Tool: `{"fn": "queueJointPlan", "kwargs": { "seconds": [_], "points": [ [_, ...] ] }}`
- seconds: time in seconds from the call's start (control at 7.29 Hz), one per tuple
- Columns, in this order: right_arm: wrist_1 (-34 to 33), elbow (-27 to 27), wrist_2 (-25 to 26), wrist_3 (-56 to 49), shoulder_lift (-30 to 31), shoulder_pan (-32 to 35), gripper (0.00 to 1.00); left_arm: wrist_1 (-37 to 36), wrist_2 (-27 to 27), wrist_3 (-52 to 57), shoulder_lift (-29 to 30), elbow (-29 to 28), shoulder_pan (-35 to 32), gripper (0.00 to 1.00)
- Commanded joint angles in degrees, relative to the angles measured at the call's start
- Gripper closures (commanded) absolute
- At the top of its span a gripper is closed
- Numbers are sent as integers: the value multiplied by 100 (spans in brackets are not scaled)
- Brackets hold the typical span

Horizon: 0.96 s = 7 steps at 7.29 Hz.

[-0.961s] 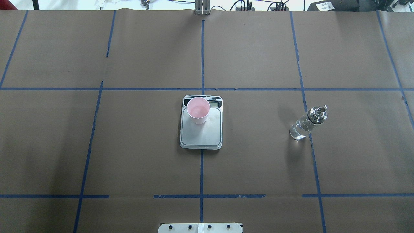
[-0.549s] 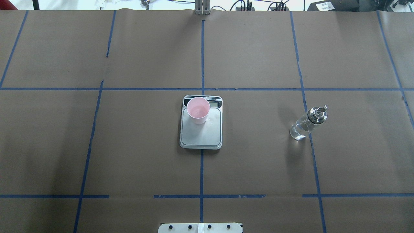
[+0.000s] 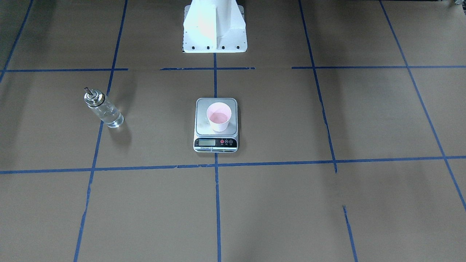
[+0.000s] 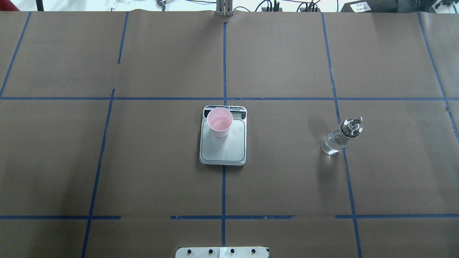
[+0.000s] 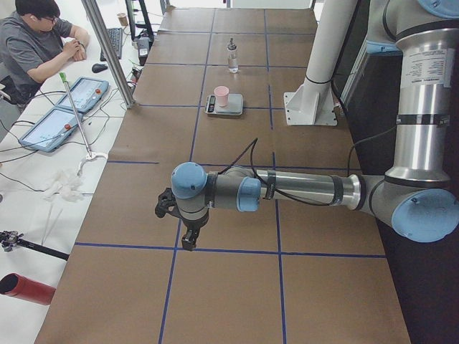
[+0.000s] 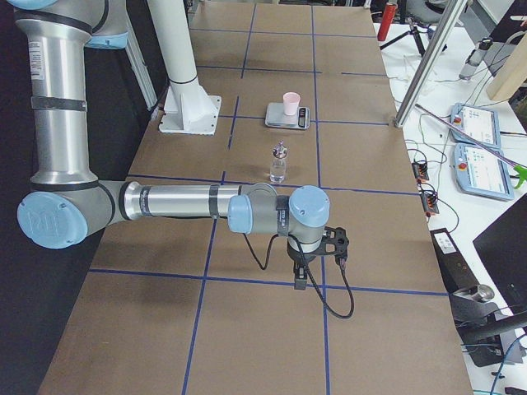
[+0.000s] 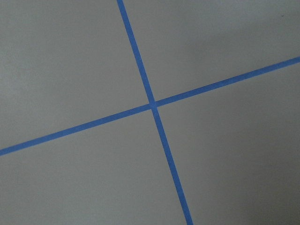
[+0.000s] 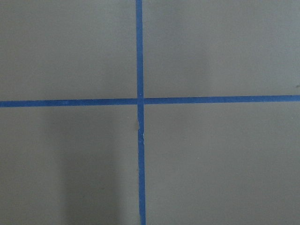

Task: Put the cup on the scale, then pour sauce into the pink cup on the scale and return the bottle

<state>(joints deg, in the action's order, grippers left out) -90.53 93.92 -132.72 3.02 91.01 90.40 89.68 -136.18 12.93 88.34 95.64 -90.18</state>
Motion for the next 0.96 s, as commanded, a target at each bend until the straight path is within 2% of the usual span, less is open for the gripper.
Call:
{"fn": "queueJointPlan", "kwargs": {
  "seconds": [0.0, 0.82],
  "points": [
    [44, 12, -8, 32, 14, -49, 0, -109, -5, -1, 16, 26, 9, 0],
    [44, 21, 1, 24, -4, -75, 0, -117, -14, 16, -19, 96, 9, 0]
  ]
}}
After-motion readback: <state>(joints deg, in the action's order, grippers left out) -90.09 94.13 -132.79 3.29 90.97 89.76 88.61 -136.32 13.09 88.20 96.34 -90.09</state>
